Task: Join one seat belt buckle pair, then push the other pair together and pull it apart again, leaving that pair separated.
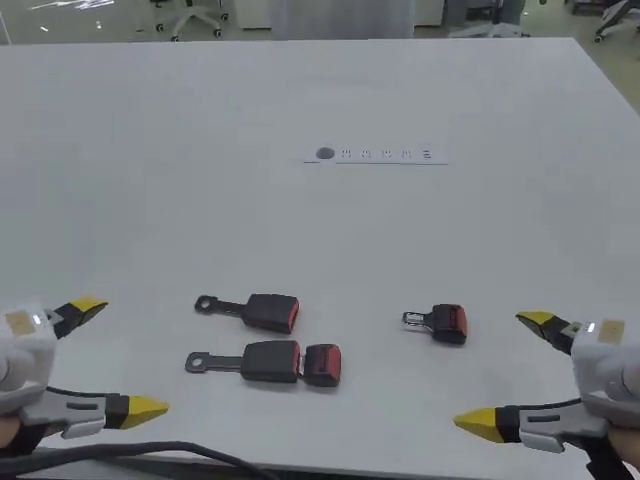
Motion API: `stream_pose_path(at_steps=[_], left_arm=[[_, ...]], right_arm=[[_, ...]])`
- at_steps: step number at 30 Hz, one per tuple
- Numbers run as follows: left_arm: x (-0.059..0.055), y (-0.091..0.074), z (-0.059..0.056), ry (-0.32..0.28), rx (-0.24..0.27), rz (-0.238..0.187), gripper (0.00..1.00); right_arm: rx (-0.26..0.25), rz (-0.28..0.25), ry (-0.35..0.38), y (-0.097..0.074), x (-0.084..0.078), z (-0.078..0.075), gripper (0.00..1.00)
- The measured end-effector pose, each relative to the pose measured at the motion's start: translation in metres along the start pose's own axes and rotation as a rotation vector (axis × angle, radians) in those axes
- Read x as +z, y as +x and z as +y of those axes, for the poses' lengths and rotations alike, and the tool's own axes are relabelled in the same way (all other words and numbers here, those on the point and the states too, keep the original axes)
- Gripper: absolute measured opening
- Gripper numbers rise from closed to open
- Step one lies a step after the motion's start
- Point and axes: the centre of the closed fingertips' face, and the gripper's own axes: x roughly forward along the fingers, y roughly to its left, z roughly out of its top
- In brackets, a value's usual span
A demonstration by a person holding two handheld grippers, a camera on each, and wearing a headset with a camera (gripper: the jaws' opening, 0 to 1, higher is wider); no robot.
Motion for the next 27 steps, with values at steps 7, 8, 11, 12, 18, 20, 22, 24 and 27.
stream_pose_path(at_steps=[7, 8, 11, 12, 18, 20, 22, 24, 27], left_arm=[[0.006, 0.003, -0.007, -0.049, -0.017, -0.074, 1.00], [0.002, 0.004, -0.004, -0.046, -0.011, -0.066, 1.00], [-0.006, 0.005, 0.002, -0.075, 0.004, -0.056, 1.00], [-0.005, 0.005, 0.004, -0.079, 0.010, -0.063, 1.00], [-0.009, 0.006, 0.008, -0.092, 0.021, -0.068, 1.00], [-0.011, 0.006, 0.008, -0.080, 0.025, -0.057, 1.00], [-0.010, 0.006, 0.007, -0.079, 0.024, -0.062, 1.00], [-0.010, 0.006, 0.008, -0.083, 0.025, -0.061, 1.00], [-0.012, 0.006, 0.009, -0.092, 0.025, -0.054, 1.00]], right_arm=[[-0.016, -0.005, 0.002, -0.003, 0.002, 0.001, 1.00], [-0.015, -0.005, 0.005, -0.003, 0.002, 0.001, 1.00], [-0.012, 0.003, 0.000, -0.005, 0.001, 0.001, 1.00], [-0.012, 0.007, -0.002, -0.005, 0.000, 0.001, 1.00], [-0.011, 0.012, -0.003, -0.010, 0.000, -0.002, 0.98], [-0.007, 0.018, -0.003, -0.011, -0.001, -0.002, 0.98], [-0.014, 0.018, 0.002, -0.012, -0.001, -0.005, 0.98], [-0.016, 0.020, 0.005, -0.013, 0.000, -0.007, 0.98], [-0.012, 0.025, 0.004, -0.013, -0.001, -0.007, 0.98]])
